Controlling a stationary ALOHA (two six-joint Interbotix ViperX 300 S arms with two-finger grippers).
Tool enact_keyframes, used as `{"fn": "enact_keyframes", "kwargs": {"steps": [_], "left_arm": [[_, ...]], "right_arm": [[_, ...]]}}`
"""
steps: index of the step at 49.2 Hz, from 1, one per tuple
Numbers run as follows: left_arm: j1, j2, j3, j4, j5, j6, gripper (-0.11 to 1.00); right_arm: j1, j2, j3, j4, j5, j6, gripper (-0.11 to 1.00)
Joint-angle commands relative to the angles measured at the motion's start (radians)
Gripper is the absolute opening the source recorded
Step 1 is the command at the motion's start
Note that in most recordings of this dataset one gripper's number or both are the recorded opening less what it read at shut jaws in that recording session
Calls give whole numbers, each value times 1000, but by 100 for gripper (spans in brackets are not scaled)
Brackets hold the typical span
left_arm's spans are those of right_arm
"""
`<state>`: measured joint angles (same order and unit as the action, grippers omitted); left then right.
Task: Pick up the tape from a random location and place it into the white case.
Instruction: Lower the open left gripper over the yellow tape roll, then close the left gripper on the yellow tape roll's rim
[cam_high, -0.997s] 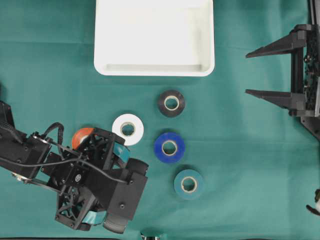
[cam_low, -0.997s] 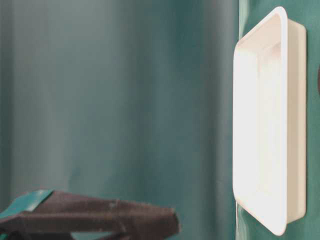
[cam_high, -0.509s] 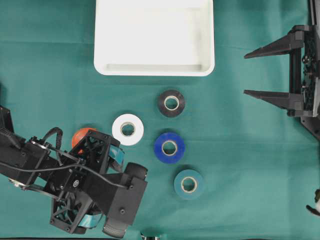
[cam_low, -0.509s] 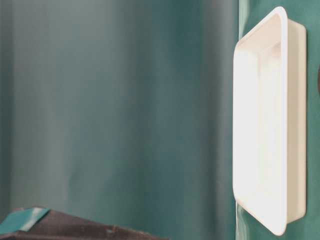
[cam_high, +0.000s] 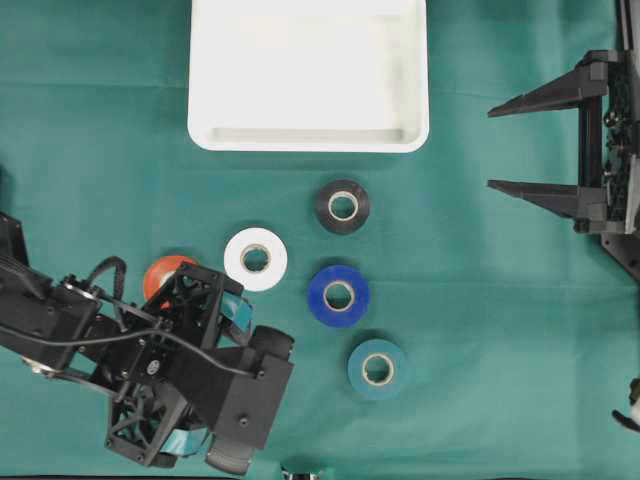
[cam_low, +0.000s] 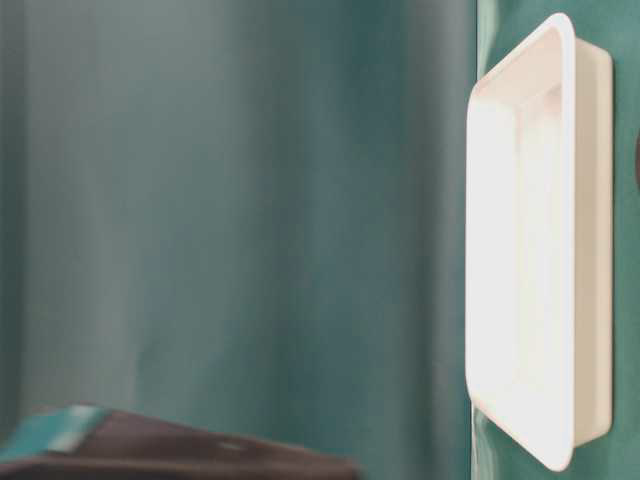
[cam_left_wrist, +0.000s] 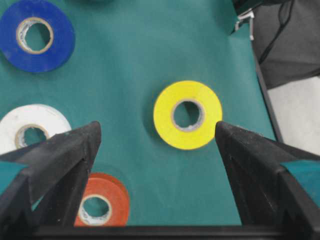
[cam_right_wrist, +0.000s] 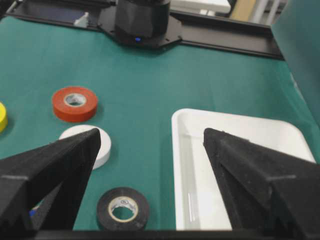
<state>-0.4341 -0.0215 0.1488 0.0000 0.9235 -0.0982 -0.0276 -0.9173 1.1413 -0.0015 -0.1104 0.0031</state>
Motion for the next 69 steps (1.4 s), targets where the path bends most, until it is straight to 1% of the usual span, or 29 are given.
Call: {"fn": "enact_keyframes", "kwargs": {"steps": [1, 30, 39, 55, 61, 69], "left_arm": [[-3, -5, 12, 3, -37, 0, 98], [-9, 110, 150, 3, -236, 0, 98], [-14, 127, 201, 3, -290, 0, 98], [-17, 167, 245, 3, -367, 0, 98], [-17, 192, 244, 3, -388, 3, 98], [-17, 222, 245, 3, -445, 6, 98]], "right_arm": [[-2, 5, -18, 2, -6, 2, 92], [-2, 35, -11, 2, -8, 2, 92], [-2, 46, -9, 3, -9, 2, 92], [-2, 49, -8, 0, -6, 0, 92], [-2, 49, -8, 0, -6, 0, 92], [-2, 49, -8, -2, -6, -2, 92]]}}
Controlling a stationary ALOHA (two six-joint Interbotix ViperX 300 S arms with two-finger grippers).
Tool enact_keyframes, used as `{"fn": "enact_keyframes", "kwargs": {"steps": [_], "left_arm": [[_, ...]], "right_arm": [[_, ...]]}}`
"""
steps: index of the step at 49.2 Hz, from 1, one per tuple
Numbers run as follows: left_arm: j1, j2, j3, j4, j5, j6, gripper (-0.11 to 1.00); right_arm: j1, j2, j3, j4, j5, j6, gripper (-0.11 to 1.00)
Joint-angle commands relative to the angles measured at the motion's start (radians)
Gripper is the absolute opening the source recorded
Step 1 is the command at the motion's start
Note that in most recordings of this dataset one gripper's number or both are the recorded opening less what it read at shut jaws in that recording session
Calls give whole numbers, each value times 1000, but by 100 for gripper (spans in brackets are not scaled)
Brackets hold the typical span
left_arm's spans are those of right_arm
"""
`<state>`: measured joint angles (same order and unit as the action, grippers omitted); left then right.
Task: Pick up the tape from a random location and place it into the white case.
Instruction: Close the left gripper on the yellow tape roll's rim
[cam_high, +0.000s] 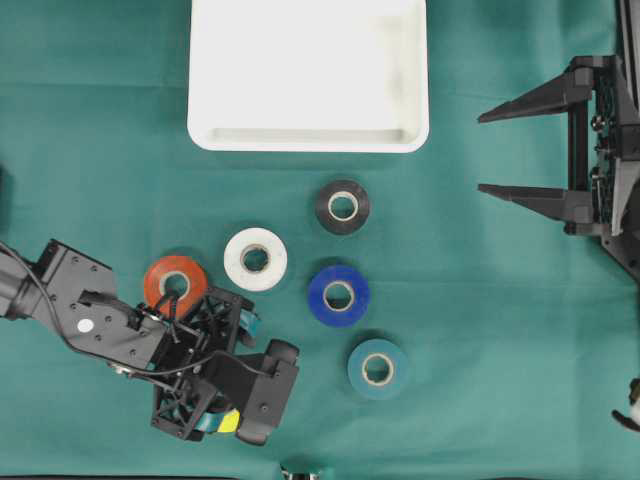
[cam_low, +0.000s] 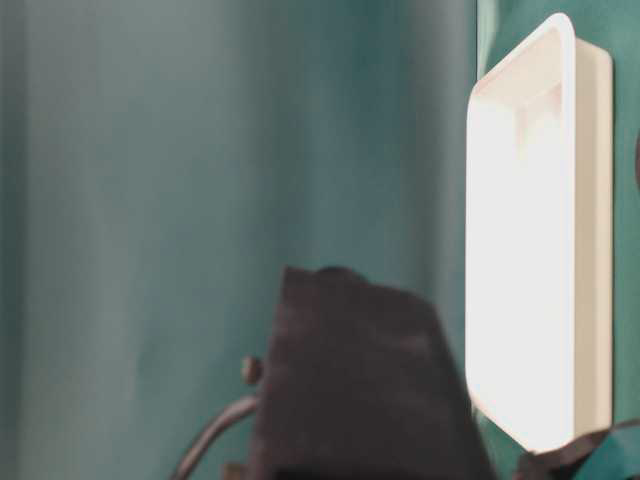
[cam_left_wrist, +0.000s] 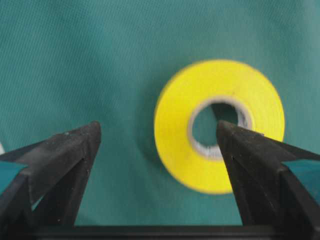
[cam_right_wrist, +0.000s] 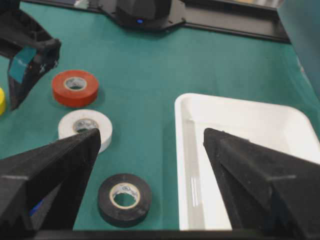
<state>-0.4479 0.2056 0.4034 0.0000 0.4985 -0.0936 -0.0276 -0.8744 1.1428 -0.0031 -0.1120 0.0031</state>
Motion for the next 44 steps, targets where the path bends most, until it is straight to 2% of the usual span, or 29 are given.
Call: {"fn": "enact_keyframes", "kwargs": {"steps": [1, 25, 32, 36, 44], "left_arm": [[-3, -2, -8, 5, -23, 2, 98], [-3, 55, -3, 5, -29, 2, 98], [-5, 55, -6, 3, -28, 5, 94], [-12, 49, -8, 3, -26, 6, 79], [-14, 15, -11, 3, -28, 3, 32]], "right_arm": [[-2, 6, -9, 0, -5, 0, 92], [-2, 28, -8, 0, -5, -2, 92], [-2, 29, -8, 0, -5, -2, 92], [-2, 28, -8, 0, -5, -2, 92], [-2, 29, -8, 2, -5, -2, 92]]}}
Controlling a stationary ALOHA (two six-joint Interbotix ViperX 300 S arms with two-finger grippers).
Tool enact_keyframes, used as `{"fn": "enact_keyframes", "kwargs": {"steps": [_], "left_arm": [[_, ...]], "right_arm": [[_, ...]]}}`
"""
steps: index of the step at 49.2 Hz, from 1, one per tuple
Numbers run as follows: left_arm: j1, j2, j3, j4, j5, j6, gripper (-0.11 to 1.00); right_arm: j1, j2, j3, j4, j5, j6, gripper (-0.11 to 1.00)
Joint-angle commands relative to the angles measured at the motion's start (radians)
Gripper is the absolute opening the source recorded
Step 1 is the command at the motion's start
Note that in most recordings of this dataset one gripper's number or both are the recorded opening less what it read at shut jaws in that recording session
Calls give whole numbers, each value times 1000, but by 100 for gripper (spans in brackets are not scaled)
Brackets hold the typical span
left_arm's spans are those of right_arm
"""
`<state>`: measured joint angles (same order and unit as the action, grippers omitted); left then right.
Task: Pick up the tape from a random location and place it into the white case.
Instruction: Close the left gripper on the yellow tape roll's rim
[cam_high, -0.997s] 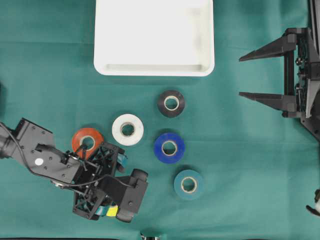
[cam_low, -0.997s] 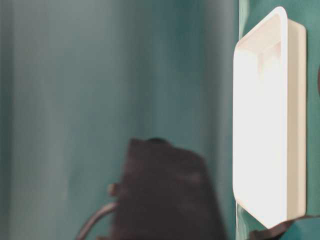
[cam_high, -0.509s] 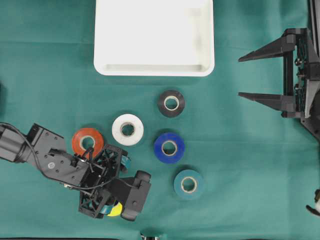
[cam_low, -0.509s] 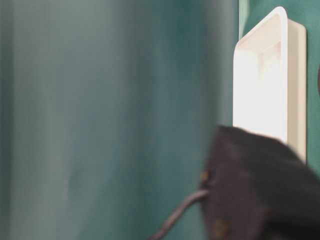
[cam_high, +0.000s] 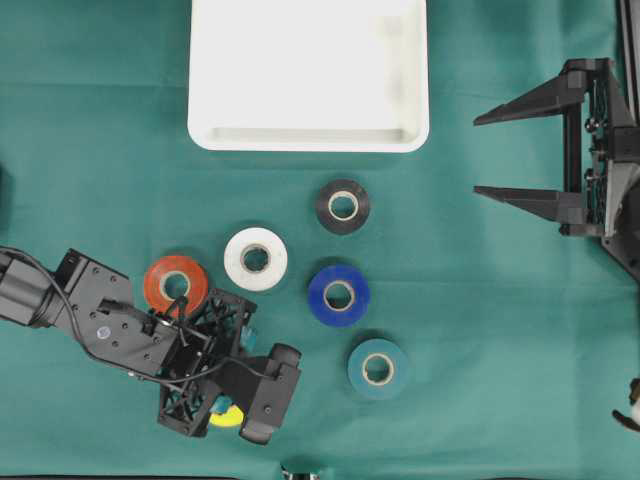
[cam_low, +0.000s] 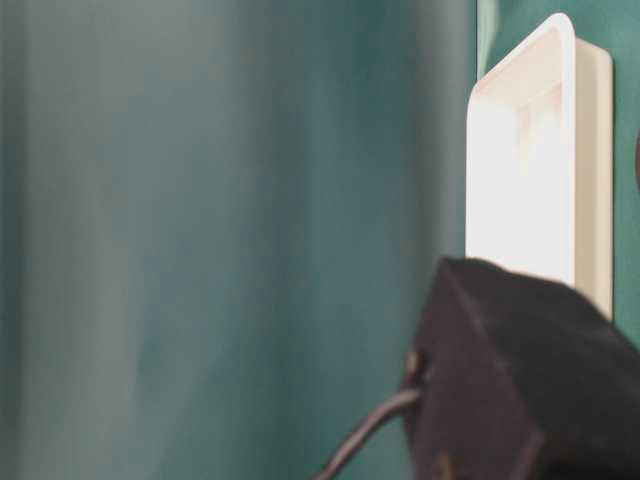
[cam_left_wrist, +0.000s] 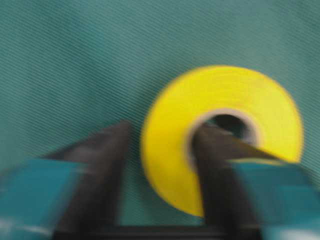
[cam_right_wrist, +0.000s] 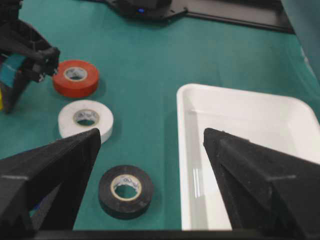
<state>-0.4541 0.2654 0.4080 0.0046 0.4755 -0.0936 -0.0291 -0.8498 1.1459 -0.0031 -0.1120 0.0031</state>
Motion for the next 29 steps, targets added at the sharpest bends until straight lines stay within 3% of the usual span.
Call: {"fn": "enact_keyframes", "kwargs": {"steps": [1, 3, 29], "left_arm": [[-8, -48, -15, -2, -5, 3, 27], [-8, -52, -17, -2, -5, 3, 23], [-14, -66, -35, -5, 11, -2, 23]], "right_arm": [[0, 3, -11, 2, -3, -2, 92], [0, 3, -9, 0, -5, -2, 92], [0, 3, -11, 2, 6, 0, 92]]}}
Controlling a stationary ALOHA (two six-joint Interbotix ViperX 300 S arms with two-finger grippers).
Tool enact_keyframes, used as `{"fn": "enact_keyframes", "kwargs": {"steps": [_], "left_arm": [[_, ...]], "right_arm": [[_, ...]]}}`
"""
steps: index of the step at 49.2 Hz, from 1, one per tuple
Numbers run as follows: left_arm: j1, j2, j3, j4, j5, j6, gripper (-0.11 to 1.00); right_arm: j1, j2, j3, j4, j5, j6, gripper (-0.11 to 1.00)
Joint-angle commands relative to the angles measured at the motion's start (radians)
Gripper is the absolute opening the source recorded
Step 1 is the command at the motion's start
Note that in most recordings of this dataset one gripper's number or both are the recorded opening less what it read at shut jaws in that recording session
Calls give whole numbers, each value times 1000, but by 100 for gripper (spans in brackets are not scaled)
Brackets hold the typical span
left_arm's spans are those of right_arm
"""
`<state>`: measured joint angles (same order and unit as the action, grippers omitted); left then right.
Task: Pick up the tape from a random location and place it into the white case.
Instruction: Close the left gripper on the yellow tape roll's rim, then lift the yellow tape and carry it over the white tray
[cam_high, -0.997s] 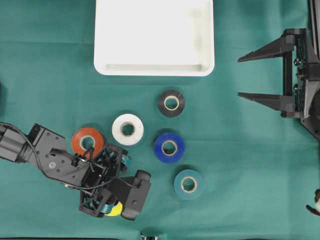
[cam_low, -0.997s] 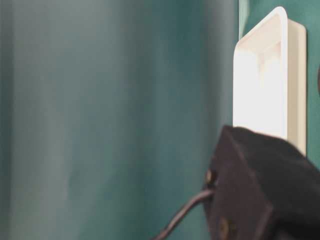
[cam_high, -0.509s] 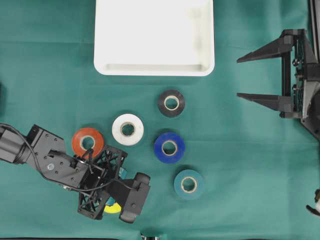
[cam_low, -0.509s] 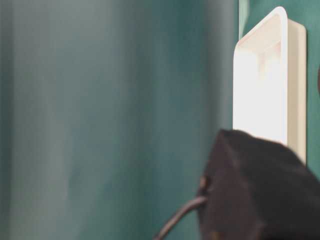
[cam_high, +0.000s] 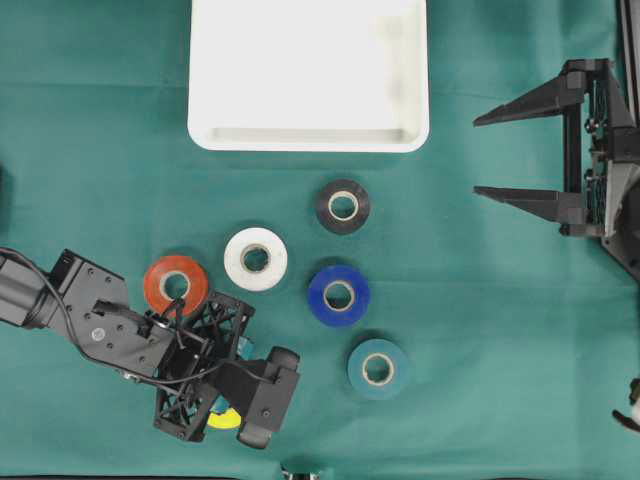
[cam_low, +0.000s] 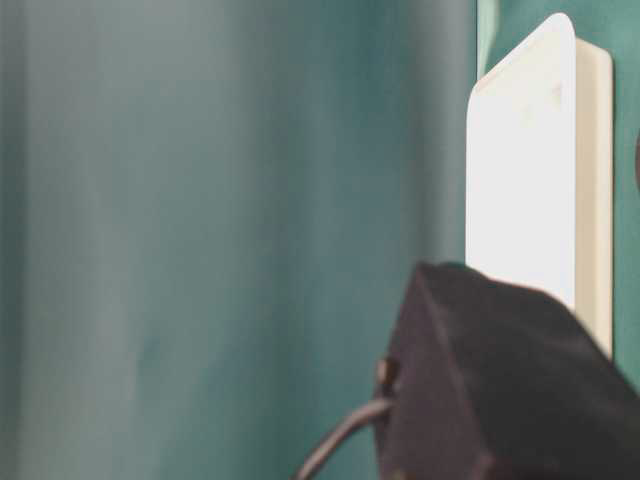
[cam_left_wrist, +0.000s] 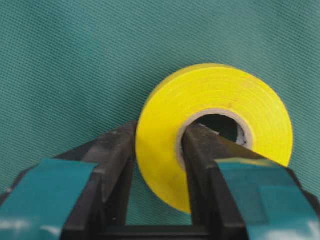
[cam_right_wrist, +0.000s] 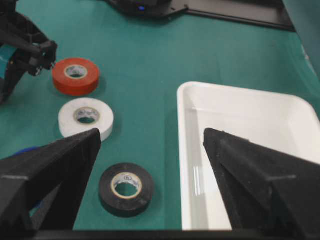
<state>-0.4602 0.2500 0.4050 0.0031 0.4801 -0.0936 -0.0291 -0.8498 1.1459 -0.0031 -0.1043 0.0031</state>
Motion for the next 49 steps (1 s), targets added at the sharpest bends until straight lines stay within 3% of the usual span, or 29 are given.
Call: {"fn": "enact_keyframes", "kwargs": {"steps": [1, 27, 49], "left_arm": [[-8, -55, -35, -3, 11, -2, 23], [-12, -232, -161, 0, 253, 3, 23], [-12, -331, -357, 14, 489, 6, 23]], "right_arm": [[0, 3, -11, 2, -2, 0, 92], [0, 3, -12, 2, 18, 0, 92], [0, 3, -11, 2, 26, 0, 92]]}}
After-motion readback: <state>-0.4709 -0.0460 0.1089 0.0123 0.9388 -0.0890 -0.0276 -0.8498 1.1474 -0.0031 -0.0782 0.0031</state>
